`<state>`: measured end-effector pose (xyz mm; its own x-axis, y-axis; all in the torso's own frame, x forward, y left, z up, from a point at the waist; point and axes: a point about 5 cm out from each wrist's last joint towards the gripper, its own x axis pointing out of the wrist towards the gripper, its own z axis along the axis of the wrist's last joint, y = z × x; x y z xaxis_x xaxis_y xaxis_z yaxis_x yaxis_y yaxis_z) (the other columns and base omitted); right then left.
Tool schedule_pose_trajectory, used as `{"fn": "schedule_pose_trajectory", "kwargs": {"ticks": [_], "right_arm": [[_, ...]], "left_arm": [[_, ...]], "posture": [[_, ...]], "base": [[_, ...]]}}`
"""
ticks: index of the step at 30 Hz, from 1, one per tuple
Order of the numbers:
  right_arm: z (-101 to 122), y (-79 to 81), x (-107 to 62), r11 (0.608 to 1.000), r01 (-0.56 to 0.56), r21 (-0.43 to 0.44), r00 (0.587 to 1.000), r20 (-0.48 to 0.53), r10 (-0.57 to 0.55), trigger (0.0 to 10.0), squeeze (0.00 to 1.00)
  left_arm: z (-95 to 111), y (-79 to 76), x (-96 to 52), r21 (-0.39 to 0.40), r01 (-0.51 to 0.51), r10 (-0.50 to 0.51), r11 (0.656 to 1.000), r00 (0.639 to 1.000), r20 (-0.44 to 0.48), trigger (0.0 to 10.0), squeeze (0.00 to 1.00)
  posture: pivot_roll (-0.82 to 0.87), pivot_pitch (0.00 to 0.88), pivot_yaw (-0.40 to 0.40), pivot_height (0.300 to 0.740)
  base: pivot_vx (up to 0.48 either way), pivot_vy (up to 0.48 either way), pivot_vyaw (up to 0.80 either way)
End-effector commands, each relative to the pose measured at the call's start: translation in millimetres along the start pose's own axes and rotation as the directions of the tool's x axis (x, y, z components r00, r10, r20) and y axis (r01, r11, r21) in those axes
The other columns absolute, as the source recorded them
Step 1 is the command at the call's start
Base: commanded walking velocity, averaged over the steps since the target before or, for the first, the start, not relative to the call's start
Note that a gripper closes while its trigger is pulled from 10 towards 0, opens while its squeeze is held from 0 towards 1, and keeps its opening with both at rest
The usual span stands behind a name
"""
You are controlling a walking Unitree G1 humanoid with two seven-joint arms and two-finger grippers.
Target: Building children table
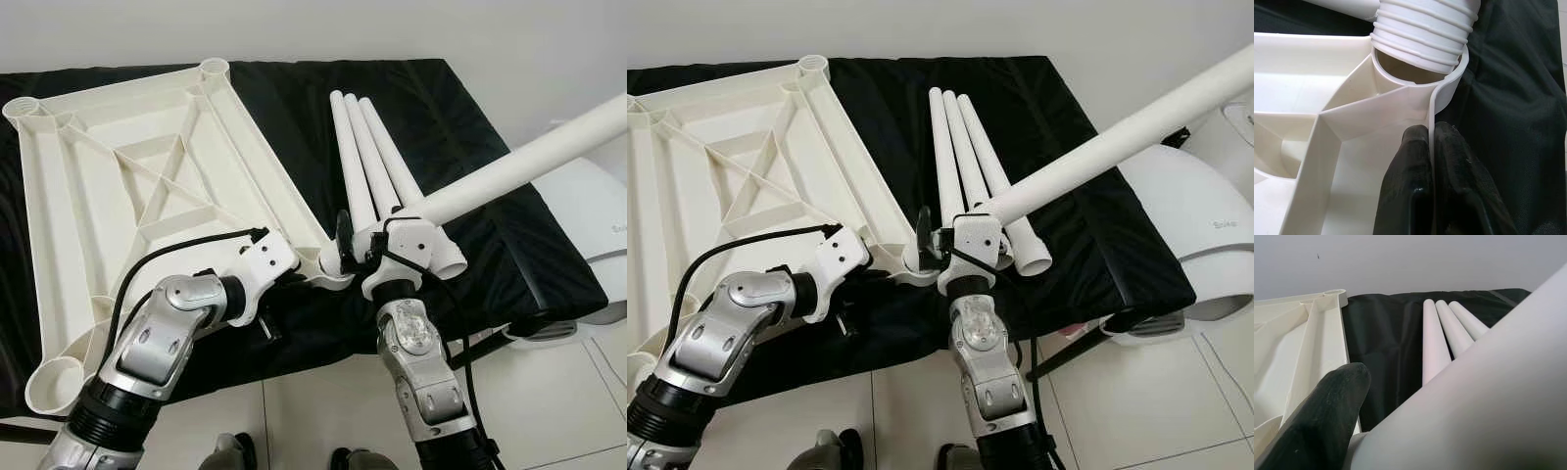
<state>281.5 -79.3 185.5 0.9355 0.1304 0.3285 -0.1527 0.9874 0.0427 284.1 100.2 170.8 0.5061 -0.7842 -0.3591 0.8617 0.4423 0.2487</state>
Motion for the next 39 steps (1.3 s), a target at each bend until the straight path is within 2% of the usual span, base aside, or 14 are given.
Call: {"fn": "schedule_pose_trajectory", "kwargs": {"ticks": [1,2,12,19,20,21,34,35,36,39], "right_arm": [[6,5.9,-1.2,0.998,-0.022,0.055,0.999,0.03,0.02,10.0,0.0],[13,3.8,1.6,0.998,-0.031,0.056,0.998,0.064,0.027,10.0,0.0],[30,-2.0,9.4,0.998,-0.044,0.048,0.99,0.138,0.037,10.0,0.0],[34,-3.9,10.8,0.998,-0.047,0.041,0.987,0.156,0.041,10.0,0.0],[35,-5.0,10.9,0.998,-0.048,0.041,0.986,0.161,0.041,3.8,0.0],[35,-5.4,10.8,0.997,-0.061,0.049,0.985,0.164,0.053,0.0,0.0],[33,-15.9,14.9,0.998,-0.052,0.044,0.986,0.16,0.045,0.0,0.0],[33,-19.5,17.5,0.998,-0.042,0.04,0.987,0.159,0.035,3.9,0.0],[33,-22.6,20.1,0.999,-0.032,0.037,0.988,0.156,0.026,10.0,0.0],[33,-24.7,22.3,0.999,-0.029,0.037,0.988,0.154,0.023,10.0,0.0]], "left_arm": [[-9,-5.8,1.3,-0.052,0.004,-0.004,0.999,1.0,-0.007,10.0,0.0],[-8,-5.6,1.5,-0.052,0.004,-0.004,0.999,1.0,-0.007,10.0,0.0],[-8,-5.8,2.8,-0.053,0.007,-0.007,0.999,1.0,-0.003,10.0,0.0],[-8,-5.8,2.9,-0.054,0.006,-0.006,0.999,1.0,-0.003,10.0,0.0],[-8,-5.8,2.8,-0.054,0.006,-0.006,0.999,1.0,-0.003,10.0,0.0],[-8,-5.9,2.8,-0.053,0.007,-0.007,0.999,1.0,-0.004,10.0,0.0],[-9,-4.2,1.0,-0.043,0.008,-0.008,0.999,1.0,-0.002,10.0,0.0],[-8,-3.3,0.0,-0.051,0.01,-0.01,0.999,1.0,0.008,10.0,1.0],[-7,-2.7,-0.9,-0.056,0.014,-0.013,0.998,1.0,0.015,10.0,1.0],[-6,-1.8,-1.5,-0.058,0.014,-0.013,0.998,1.0,0.018,10.0,1.0]], "posture": [[0.02,0.19,-0.034,0.74],[0.02,0.188,-0.033,0.74],[0.02,0.183,-0.035,0.74],[0.02,0.181,-0.035,0.74],[0.02,0.179,-0.035,0.74],[0.02,0.178,-0.034,0.74],[0.02,0.179,-0.03,0.74],[0.02,0.181,-0.029,0.74],[0.02,0.182,-0.028,0.74],[0.02,0.182,-0.027,0.74]], "base": [[0.0,0.0,0.0],[0.0,0.0,0.0],[0.0,0.0,0.0],[0.0,0.0,0.0],[0.0,0.0,0.0],[0.0,0.0,0.0],[0.0,0.0,0.0],[0.0,0.0,0.0],[0.0,0.0,0.0],[0.0,0.0,0.0]]}}
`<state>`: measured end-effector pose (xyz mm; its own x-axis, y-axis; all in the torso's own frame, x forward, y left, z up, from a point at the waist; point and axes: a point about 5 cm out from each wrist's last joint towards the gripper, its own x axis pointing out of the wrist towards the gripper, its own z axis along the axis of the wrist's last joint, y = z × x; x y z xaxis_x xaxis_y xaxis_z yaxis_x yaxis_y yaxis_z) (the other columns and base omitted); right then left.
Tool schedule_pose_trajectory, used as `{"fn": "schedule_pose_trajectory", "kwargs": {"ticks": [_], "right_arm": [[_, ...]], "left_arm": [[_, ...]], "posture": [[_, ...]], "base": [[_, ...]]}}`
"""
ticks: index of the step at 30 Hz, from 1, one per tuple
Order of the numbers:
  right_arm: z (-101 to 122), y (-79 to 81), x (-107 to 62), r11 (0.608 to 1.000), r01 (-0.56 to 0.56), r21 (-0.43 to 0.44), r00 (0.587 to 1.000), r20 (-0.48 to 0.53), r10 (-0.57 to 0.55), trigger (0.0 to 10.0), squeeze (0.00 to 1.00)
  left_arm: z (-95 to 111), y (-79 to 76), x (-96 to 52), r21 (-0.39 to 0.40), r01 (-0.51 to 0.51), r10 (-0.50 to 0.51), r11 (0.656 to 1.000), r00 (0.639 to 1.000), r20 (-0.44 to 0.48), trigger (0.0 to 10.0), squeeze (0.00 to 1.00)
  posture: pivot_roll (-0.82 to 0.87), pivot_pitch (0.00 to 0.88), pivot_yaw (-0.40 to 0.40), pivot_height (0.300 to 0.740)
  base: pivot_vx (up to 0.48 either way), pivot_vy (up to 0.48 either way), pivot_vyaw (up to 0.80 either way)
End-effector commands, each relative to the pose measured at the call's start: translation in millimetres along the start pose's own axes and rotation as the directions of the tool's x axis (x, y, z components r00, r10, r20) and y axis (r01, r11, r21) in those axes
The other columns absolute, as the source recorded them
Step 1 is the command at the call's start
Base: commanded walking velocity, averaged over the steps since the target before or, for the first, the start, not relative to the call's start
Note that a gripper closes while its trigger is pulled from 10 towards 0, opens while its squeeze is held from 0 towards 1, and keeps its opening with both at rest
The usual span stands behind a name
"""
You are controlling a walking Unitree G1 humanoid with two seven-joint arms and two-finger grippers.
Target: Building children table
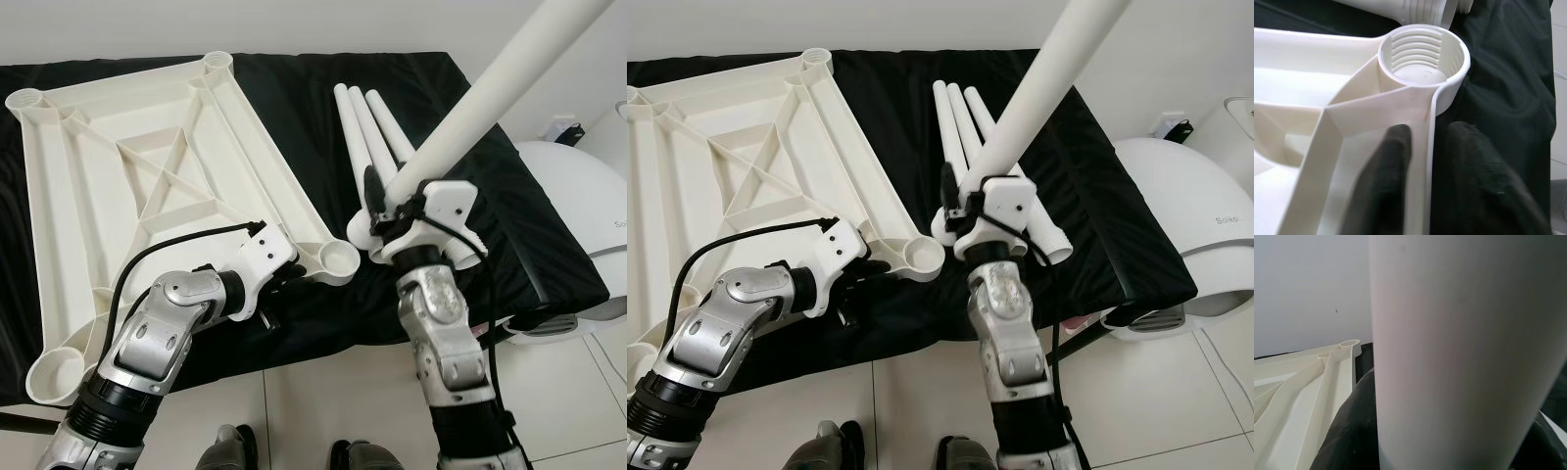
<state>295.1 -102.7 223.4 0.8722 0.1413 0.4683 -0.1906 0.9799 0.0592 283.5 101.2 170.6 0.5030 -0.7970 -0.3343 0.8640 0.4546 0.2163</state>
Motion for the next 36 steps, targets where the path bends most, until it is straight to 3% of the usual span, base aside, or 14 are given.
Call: {"fn": "schedule_pose_trajectory", "kwargs": {"ticks": [1,4,5,15,18,21,23,29,30,36], "right_arm": [[0,-3.0,1.8,1.0,0.002,0.013,1.0,0.001,-0.002,10.0,0.0],[0,-3.9,2.8,1.0,0.0,0.017,1.0,0.001,0.0,10.0,0.0],[-1,-5.7,5.2,1.0,-0.008,0.026,1.0,-0.001,0.008,10.0,0.0],[-2,-9.0,9.2,0.999,-0.032,0.042,0.999,-0.007,0.032,10.0,0.0],[0,-12.8,14.0,0.998,-0.049,0.028,0.999,0.003,0.049,10.0,0.0],[0,-13.6,15.6,0.998,-0.062,0.021,0.998,0.002,0.062,10.0,0.0],[-3,-13.0,20.4,0.99,-0.141,0.013,0.99,-0.028,0.141,10.0,0.0],[-6,-13.2,25.2,0.978,-0.209,-0.001,0.976,-0.062,0.208,10.0,0.0],[-6,-14.7,27.7,0.973,-0.229,-0.009,0.971,-0.07,0.228,10.0,0.0],[-8,-18.1,34.0,0.95,-0.313,0.001,0.943,-0.115,0.311,10.0,0.0]], "left_arm": [[-5,-0.5,-1.3,-0.018,0.007,-0.007,1.0,1.0,-0.012,10.0,1.0],[-5,0.2,-1.6,-0.014,0.005,-0.005,1.0,1.0,-0.014,10.0,1.0],[-5,3.4,-3.0,0.005,-0.004,0.004,1.0,1.0,-0.024,10.0,0.0],[4,11.1,-9.9,0.007,-0.004,0.004,1.0,1.0,0.021,10.0,0.0],[24,17.1,-17.0,-0.024,0.004,-0.001,1.0,0.991,0.132,10.0,0.0],[30,19.4,-19.2,-0.027,0.002,0.002,1.0,0.986,0.166,10.0,0.0],[51,27.4,-23.9,-0.029,-0.001,0.009,1.0,0.962,0.272,10.0,0.0],[67,39.3,-22.4,-0.058,-0.045,0.062,0.997,0.939,0.34,10.0,0.0],[70,41.4,-19.1,-0.068,-0.05,0.071,0.996,0.936,0.344,10.0,1.0],[83,42.6,-12.1,-0.038,-0.052,0.063,0.998,0.925,0.375,10.0,1.0]], "posture": [[0.02,0.184,-0.027,0.74],[0.02,0.184,-0.027,0.74],[0.02,0.183,-0.027,0.74],[0.02,0.184,-0.027,0.74],[0.02,0.185,-0.028,0.74],[0.02,0.184,-0.029,0.74],[0.02,0.183,-0.03,0.74],[0.02,0.177,-0.032,0.74],[0.02,0.173,-0.032,0.74],[0.03,0.162,-0.032,0.74]], "base": [[0.0,0.0,0.0],[0.0,0.0,0.0],[0.0,0.0,0.0],[0.0,0.0,0.0],[0.0,0.0,0.0],[0.0,0.0,0.0],[0.0,0.0,0.0],[0.0,0.0,0.0],[0.0,0.0,0.0],[0.0,0.0,0.0]]}}
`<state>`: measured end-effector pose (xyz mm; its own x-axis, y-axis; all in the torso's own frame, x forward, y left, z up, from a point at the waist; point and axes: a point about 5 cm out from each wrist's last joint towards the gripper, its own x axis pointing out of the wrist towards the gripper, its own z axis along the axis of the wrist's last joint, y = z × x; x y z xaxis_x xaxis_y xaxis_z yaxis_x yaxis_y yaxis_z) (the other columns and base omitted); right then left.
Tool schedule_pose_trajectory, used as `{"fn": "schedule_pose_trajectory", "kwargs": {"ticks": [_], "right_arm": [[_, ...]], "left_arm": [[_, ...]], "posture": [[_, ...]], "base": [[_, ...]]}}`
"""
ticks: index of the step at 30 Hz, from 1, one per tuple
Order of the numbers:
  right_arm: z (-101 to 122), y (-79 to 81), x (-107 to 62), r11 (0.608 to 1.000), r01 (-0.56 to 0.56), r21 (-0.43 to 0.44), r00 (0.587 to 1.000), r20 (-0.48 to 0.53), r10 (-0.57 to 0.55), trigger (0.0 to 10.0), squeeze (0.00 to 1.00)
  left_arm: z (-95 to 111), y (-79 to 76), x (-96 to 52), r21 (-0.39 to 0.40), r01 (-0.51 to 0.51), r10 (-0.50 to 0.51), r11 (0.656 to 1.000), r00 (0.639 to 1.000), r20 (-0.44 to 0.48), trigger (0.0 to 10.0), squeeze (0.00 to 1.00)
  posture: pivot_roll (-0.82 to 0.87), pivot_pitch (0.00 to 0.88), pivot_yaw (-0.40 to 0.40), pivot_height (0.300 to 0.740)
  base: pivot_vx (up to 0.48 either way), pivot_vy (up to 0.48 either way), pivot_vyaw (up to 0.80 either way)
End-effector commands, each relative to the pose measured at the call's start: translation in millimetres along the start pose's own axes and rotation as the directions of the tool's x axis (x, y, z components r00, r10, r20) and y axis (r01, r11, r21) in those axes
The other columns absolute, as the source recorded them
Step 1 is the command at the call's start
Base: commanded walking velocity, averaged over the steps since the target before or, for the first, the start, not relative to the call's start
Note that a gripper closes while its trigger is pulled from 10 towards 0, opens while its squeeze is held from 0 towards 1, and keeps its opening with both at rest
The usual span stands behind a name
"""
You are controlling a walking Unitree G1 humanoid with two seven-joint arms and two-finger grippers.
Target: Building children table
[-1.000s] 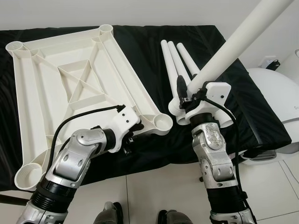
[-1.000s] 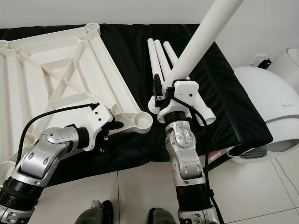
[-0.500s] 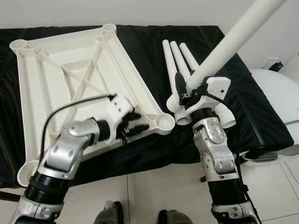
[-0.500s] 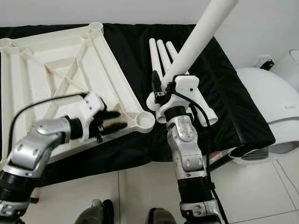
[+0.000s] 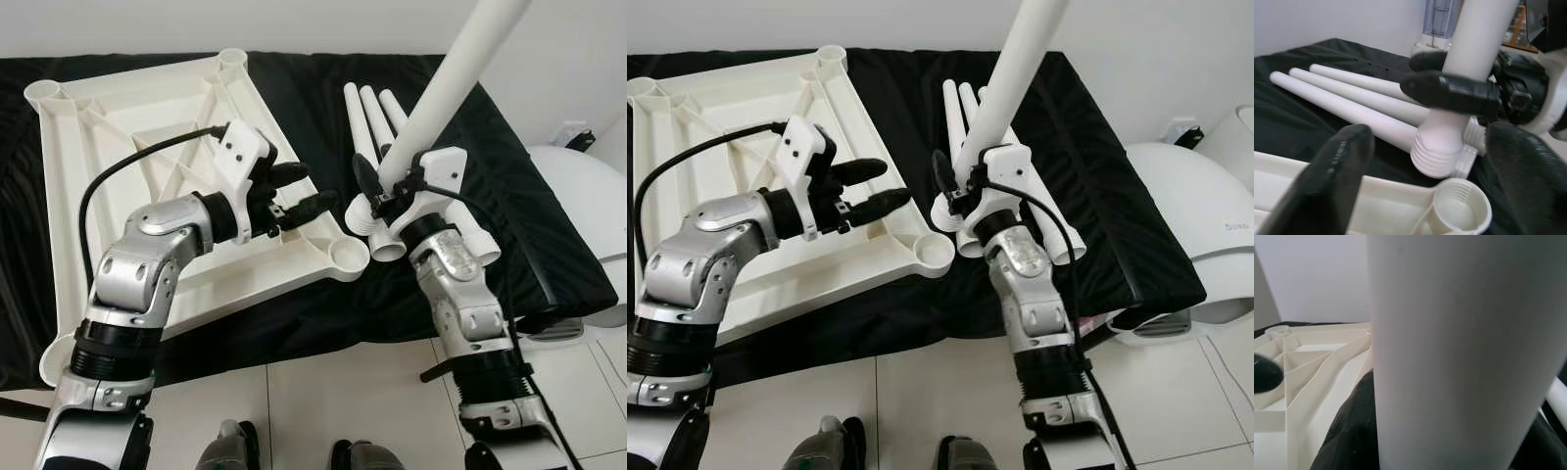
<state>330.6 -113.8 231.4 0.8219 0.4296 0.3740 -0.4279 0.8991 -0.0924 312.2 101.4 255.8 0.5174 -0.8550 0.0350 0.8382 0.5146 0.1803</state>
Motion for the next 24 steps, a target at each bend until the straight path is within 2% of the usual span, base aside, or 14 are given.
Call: {"fn": "schedule_pose_trajectory", "kwargs": {"ticks": [1,5,7,8,9,10,11,14,24], "right_arm": [[-1,-1.1,0.7,1.0,-0.026,0.014,1.0,-0.013,0.026,10.0,0.0],[-1,-3.6,4.4,0.994,-0.106,0.012,0.993,-0.046,0.106,10.0,0.0],[-1,-3.6,4.4,0.994,-0.106,0.012,0.993,-0.046,0.106,10.0,0.0],[0,-4.1,5.7,0.989,-0.146,0.01,0.988,-0.057,0.146,10.0,0.0],[0,-3.5,6.3,0.981,-0.194,0.012,0.979,-0.068,0.194,10.0,0.0],[0,-3.5,6.3,0.981,-0.194,0.012,0.979,-0.068,0.194,10.0,0.0],[1,-1.8,6.3,0.961,-0.277,0.012,0.957,-0.09,0.277,10.0,0.0],[0,-1.4,5.5,0.947,-0.322,0.016,0.941,-0.103,0.322,10.0,0.0],[0,-3.0,5.7,0.925,-0.379,0.002,0.918,-0.125,0.376,10.0,0.0]], "left_arm": [[5,-1.0,4.0,0.018,0.003,-0.003,1.0,1.0,0.014,10.0,1.0],[16,-0.1,12.4,0.064,0.004,-0.007,0.998,0.999,0.042,10.0,1.0],[16,-0.1,12.4,0.064,0.004,-0.007,0.998,0.999,0.042,10.0,1.0],[20,1.9,15.6,0.089,-0.004,0.0,0.996,0.999,0.046,10.0,1.0],[24,3.7,18.1,0.102,-0.009,0.003,0.995,0.998,0.058,10.0,0.0],[24,3.7,18.1,0.102,-0.009,0.003,0.995,0.998,0.058,10.0,0.0],[35,3.0,21.5,0.105,0.015,-0.025,0.994,0.995,0.095,10.0,0.0],[42,0.1,23.7,0.104,0.046,-0.058,0.994,0.991,0.118,10.0,0.0],[56,-5.3,27.7,0.094,0.109,-0.124,0.99,0.977,0.174,10.0,0.0]], "posture": [[0.03,0.162,-0.032,0.74],[0.03,0.151,-0.036,0.74],[0.03,0.151,-0.036,0.74],[0.03,0.148,-0.036,0.74],[0.03,0.142,-0.038,0.74],[0.03,0.142,-0.038,0.74],[0.03,0.135,-0.039,0.74],[0.03,0.131,-0.04,0.74],[0.03,0.115,-0.038,0.74]], "base": [[0.0,0.0,0.0],[0.0,0.0,0.0],[0.0,0.0,0.0],[0.0,0.0,0.0],[0.0,0.0,0.0],[0.0,0.0,0.0],[0.0,0.0,0.0],[0.0,0.0,0.0],[0.0,0.0,0.0]]}}
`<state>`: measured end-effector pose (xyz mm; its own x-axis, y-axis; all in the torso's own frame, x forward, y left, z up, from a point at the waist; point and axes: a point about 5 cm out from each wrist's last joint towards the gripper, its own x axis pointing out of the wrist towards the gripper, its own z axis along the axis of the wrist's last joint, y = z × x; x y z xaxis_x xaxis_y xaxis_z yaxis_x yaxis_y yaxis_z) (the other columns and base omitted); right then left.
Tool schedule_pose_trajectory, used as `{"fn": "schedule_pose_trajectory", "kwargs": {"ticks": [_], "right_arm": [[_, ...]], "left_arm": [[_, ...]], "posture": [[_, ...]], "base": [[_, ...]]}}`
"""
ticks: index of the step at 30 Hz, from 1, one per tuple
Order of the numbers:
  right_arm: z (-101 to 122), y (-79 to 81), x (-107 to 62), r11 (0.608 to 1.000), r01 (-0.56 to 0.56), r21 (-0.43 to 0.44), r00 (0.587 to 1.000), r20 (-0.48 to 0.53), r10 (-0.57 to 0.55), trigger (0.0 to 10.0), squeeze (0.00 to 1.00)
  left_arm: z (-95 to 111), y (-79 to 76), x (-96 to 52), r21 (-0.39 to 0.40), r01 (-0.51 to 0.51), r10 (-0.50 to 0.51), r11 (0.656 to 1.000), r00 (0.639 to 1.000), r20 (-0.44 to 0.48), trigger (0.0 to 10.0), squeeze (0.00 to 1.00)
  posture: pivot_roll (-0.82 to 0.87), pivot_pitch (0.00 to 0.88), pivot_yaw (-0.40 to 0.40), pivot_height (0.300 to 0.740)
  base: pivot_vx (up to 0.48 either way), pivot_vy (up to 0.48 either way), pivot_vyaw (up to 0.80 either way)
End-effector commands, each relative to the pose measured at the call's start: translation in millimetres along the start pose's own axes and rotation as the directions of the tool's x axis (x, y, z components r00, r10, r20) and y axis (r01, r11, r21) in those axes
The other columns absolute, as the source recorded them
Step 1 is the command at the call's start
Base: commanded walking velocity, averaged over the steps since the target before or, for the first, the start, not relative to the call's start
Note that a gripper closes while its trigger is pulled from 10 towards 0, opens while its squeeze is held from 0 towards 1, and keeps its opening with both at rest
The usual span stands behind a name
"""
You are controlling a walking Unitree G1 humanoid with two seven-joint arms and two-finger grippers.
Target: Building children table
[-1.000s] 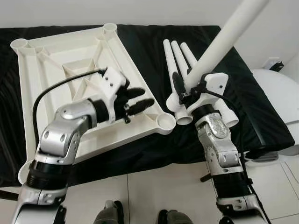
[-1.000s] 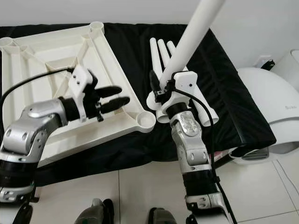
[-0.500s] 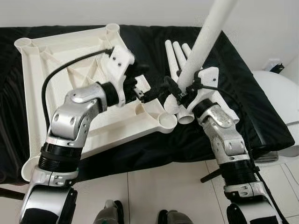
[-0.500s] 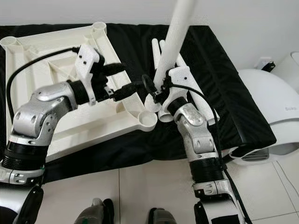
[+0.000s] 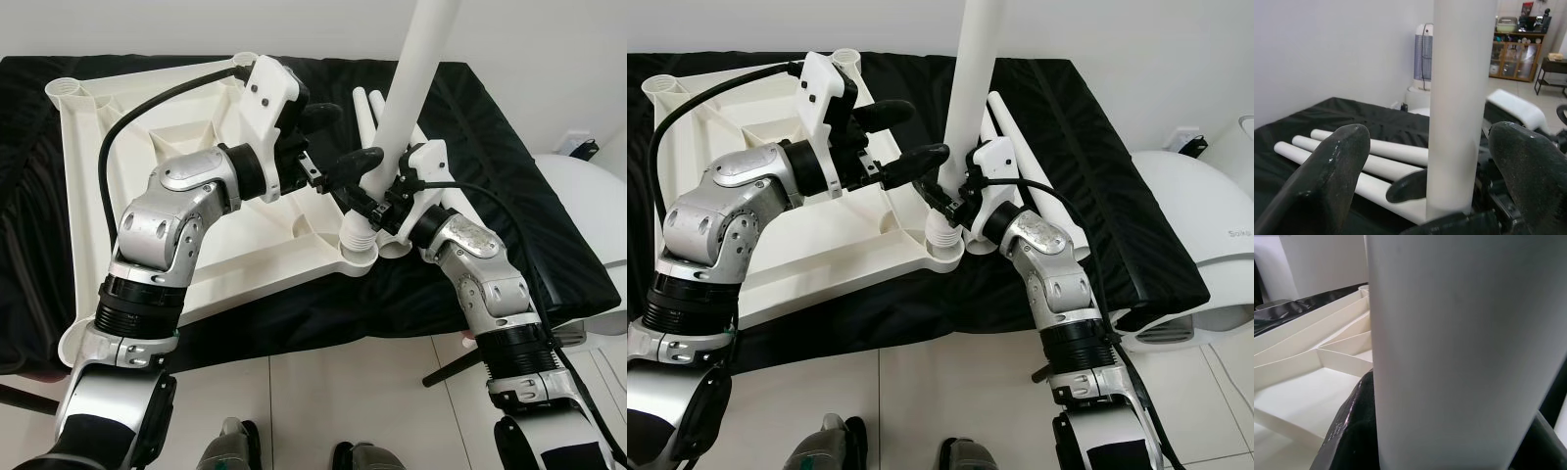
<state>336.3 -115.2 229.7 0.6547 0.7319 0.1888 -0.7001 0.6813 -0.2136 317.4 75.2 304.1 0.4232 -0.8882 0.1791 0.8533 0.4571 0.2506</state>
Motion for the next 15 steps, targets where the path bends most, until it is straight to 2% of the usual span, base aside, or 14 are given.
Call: {"fn": "schedule_pose_trajectory", "kwargs": {"ticks": [1,15], "right_arm": [[3.5,-0.7,1.8,1.0,-0.024,-0.014,1.0,0.005,0.024,10.0,0.0],[1.4,-2.3,0.5,0.999,-0.041,-0.016,0.999,0.0,0.041,10.0,0.0]], "left_arm": [[9.6,-4.4,3.3,0.013,0.065,-0.066,0.998,0.997,0.027,10.0,0.0],[9.3,-6.5,3.6,0.009,0.101,-0.101,0.995,0.995,0.023,10.0,0.0]], "posture": [[0.03,0.111,-0.038,0.74],[0.03,0.107,-0.036,0.74]], "base": [[0.0,0.0,0.0],[0.0,0.0,0.0]]}}
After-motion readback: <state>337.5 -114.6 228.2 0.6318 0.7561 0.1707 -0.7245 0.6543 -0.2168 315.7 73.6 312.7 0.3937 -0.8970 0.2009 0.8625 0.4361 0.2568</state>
